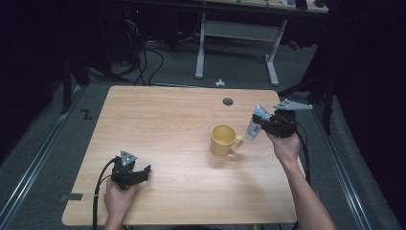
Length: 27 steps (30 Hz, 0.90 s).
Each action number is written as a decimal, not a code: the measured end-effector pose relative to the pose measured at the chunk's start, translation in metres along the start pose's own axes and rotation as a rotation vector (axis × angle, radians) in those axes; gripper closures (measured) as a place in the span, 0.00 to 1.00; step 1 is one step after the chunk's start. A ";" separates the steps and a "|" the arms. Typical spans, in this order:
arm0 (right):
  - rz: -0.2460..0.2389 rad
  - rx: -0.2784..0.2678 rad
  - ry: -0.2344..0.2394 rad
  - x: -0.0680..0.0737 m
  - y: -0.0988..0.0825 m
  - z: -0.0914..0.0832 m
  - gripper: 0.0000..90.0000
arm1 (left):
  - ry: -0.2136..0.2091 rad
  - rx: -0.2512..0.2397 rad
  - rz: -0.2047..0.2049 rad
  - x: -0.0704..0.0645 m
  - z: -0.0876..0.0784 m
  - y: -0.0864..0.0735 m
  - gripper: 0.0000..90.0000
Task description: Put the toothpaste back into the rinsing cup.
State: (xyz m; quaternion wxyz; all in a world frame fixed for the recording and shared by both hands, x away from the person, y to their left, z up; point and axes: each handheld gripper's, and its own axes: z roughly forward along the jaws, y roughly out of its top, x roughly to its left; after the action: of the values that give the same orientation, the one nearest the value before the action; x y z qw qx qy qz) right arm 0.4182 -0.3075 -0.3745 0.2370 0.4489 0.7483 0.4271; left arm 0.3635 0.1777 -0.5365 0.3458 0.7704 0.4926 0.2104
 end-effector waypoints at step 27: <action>-0.035 -0.026 0.060 0.017 0.018 -0.007 0.79 | -0.001 0.001 0.000 0.000 0.000 0.000 0.27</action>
State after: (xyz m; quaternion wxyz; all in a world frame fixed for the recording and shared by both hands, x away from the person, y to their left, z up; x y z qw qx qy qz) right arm 0.4133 -0.2914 -0.3545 0.2276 0.4194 0.7572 0.4460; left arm 0.3635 0.1777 -0.5364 0.3456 0.7708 0.4924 0.2098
